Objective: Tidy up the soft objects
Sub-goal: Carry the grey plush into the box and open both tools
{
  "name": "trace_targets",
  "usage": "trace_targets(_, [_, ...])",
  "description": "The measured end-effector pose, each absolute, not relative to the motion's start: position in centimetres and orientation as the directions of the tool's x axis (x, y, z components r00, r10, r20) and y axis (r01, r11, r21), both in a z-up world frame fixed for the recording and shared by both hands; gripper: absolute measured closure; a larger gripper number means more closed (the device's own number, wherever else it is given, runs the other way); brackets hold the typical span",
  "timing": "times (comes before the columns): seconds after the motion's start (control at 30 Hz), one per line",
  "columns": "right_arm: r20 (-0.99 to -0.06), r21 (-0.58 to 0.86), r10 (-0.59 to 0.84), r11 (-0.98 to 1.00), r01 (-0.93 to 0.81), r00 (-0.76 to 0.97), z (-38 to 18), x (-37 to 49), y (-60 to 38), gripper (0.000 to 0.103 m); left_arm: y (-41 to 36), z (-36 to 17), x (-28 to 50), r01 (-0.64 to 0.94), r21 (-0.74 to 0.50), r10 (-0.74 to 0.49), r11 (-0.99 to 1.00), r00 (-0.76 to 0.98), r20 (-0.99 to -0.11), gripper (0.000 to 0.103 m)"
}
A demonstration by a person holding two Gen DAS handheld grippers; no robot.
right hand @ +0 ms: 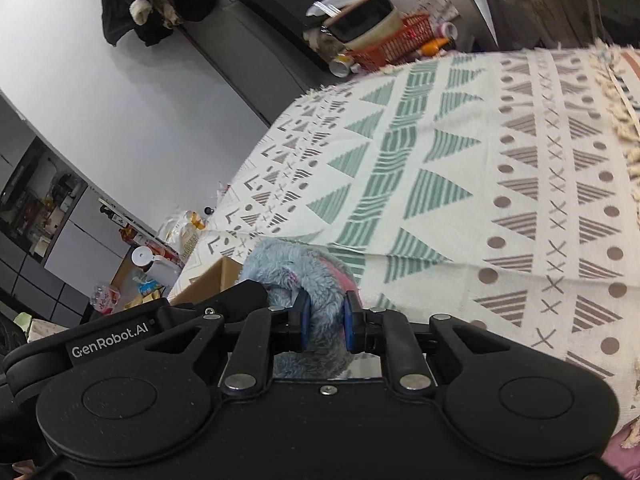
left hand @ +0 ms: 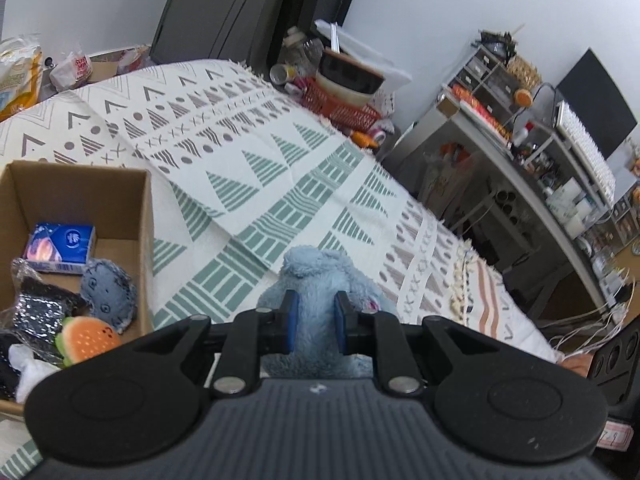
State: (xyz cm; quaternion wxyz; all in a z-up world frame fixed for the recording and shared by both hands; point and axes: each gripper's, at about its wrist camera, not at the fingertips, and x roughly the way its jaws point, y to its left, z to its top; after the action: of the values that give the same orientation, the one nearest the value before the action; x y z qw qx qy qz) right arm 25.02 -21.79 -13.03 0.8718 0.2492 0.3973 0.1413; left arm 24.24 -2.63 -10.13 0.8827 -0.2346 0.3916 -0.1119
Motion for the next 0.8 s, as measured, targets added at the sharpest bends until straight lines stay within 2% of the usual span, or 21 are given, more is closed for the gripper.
trace_targets(0.8, [-0.604, 0.504, 0.47, 0.851, -0.148, 0.643, -10.4, 26.2, -11.2, 0.087, 8.4, -9.0, 24.0, -0.09, -0.608, -0.345, 0.789, 0.754, -0.559, 0.085])
